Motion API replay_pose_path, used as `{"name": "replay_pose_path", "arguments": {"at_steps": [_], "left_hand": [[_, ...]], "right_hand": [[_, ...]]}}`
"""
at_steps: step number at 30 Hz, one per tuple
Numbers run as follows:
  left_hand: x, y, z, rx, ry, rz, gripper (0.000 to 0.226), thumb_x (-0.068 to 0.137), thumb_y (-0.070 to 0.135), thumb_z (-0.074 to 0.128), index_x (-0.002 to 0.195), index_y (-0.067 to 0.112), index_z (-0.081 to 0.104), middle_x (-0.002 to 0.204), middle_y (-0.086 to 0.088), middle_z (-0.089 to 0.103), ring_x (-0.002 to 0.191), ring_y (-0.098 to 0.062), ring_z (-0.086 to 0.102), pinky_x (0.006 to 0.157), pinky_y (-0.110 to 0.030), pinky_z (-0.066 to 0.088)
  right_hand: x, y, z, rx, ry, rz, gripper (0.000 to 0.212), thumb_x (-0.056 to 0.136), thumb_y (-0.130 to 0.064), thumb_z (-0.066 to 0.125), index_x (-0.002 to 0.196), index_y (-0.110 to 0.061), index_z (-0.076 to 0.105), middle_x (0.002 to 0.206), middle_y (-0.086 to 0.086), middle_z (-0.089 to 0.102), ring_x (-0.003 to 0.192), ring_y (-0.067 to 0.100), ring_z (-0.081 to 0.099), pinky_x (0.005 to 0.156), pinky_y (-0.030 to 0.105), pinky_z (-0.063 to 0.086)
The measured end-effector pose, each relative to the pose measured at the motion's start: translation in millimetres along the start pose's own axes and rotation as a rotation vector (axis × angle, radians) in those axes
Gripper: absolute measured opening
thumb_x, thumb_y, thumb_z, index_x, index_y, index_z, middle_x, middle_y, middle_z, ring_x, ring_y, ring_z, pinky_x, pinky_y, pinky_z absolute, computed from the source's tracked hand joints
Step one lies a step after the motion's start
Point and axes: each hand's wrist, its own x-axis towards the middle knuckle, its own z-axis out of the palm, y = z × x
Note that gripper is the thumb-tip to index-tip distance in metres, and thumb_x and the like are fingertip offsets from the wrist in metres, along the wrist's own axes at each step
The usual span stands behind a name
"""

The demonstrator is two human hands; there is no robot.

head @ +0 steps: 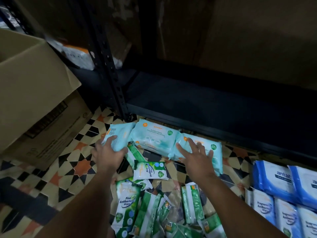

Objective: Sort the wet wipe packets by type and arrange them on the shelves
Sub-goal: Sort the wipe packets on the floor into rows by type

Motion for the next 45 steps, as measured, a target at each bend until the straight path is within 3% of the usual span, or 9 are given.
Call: {"name": "replay_pose_path", "arguments": {"at_steps": [4, 9, 14, 17, 21, 25, 31, 35, 45], "left_hand": [[-4.3, 11.4, -16.6, -0.808, 0.066, -0.233, 0.047, 0.068, 0.043, 0.069, 0.114, 0.036, 0.068, 0.118, -0.006, 0.065, 0.105, -0.033, 0.063, 0.076, -0.041, 0.053], [-25.9, 23.5, -35.5, -1.162, -0.142, -0.289, 0.036, 0.077, 0.035, 0.061, 0.107, 0.015, 0.069, 0.102, -0.011, 0.07, 0.073, -0.02, 0.063, 0.059, -0.027, 0.043], [-43.8, 40.4, -47.7, -1.396, -0.526, -0.262, 0.044, 0.094, 0.029, 0.041, 0.128, 0.01, 0.06, 0.119, -0.015, 0.071, 0.101, -0.03, 0.07, 0.082, -0.039, 0.058], [-50.8, 56.5, -46.2, -1.31, -0.703, -0.283, 0.062, 0.082, 0.036, 0.049, 0.137, 0.009, 0.057, 0.132, -0.022, 0.063, 0.117, -0.038, 0.061, 0.098, -0.05, 0.05], [-50.8, 81.7, -36.7, -1.144, -0.862, -0.29, 0.063, 0.08, 0.043, 0.054, 0.133, 0.011, 0.064, 0.136, -0.022, 0.061, 0.122, -0.042, 0.056, 0.103, -0.053, 0.041], [-41.2, 99.8, -24.1, -0.915, -0.9, -0.261, 0.061, 0.087, 0.055, 0.053, 0.127, 0.012, 0.069, 0.13, -0.021, 0.065, 0.123, -0.046, 0.057, 0.1, -0.054, 0.04], [-32.4, 129.7, -2.3, -0.51, -0.497, 0.069, 0.054, 0.085, 0.065, 0.066, 0.088, 0.012, 0.069, 0.083, -0.009, 0.069, 0.075, -0.03, 0.068, 0.058, -0.033, 0.052], [-23.0, 128.7, 18.2, -0.144, -0.268, 0.408, 0.042, 0.098, 0.051, 0.054, 0.096, 0.011, 0.067, 0.087, -0.006, 0.068, 0.088, -0.029, 0.064, 0.072, -0.036, 0.049], [-12.3, 111.1, 43.1, 0.166, -0.086, 0.414, 0.064, 0.093, 0.068, 0.048, 0.121, 0.014, 0.068, 0.118, -0.015, 0.061, 0.105, -0.031, 0.06, 0.087, -0.038, 0.048]], "right_hand": [[-1.9, 0.0, -2.5, 0.055, -0.033, -0.018, 0.069, 0.107, -0.029, 0.043, 0.155, -0.053, 0.0, 0.167, -0.005, -0.017, 0.154, 0.031, -0.009, 0.117, 0.068, 0.007], [-10.7, 3.8, -14.8, 0.242, -0.075, -0.039, 0.061, 0.106, -0.038, 0.044, 0.157, -0.049, 0.012, 0.169, -0.005, -0.009, 0.155, 0.028, -0.009, 0.118, 0.067, 0.005], [-22.1, 9.3, -29.3, 0.47, 0.084, -0.035, 0.064, 0.104, -0.038, 0.052, 0.158, -0.045, 0.018, 0.168, -0.002, 0.011, 0.155, 0.021, 0.007, 0.122, 0.06, 0.009], [-30.7, 11.6, -41.1, 0.718, 0.182, -0.129, 0.07, 0.1, -0.042, 0.058, 0.157, -0.046, 0.018, 0.164, -0.011, 0.023, 0.15, 0.007, 0.022, 0.121, 0.04, 0.027], [-38.0, 9.3, -56.7, 1.155, 0.145, -0.124, 0.074, 0.093, -0.035, 0.071, 0.152, -0.047, 0.027, 0.133, -0.038, 0.042, 0.106, -0.031, 0.046, 0.08, 0.001, 0.044], [-33.9, 16.0, -50.3, 1.134, 0.282, -0.058, 0.037, 0.093, -0.026, 0.073, 0.126, -0.033, 0.059, 0.113, -0.02, 0.068, 0.101, -0.002, 0.065, 0.072, 0.008, 0.049], [-27.0, 21.9, -32.9, 1.135, 0.337, 0.107, 0.025, 0.09, -0.031, 0.076, 0.112, -0.025, 0.064, 0.108, -0.014, 0.072, 0.097, 0.0, 0.067, 0.085, 0.028, 0.058], [-12.6, 19.8, -26.7, 1.018, 0.347, 0.164, 0.033, 0.09, -0.038, 0.073, 0.115, -0.017, 0.067, 0.109, -0.009, 0.073, 0.096, 0.008, 0.068, 0.084, 0.027, 0.054], [10.1, 26.8, -12.8, 0.696, 0.3, 0.202, 0.045, 0.094, -0.053, 0.062, 0.107, -0.011, 0.071, 0.093, 0.003, 0.068, 0.08, 0.016, 0.055, 0.058, 0.017, 0.032]]}}
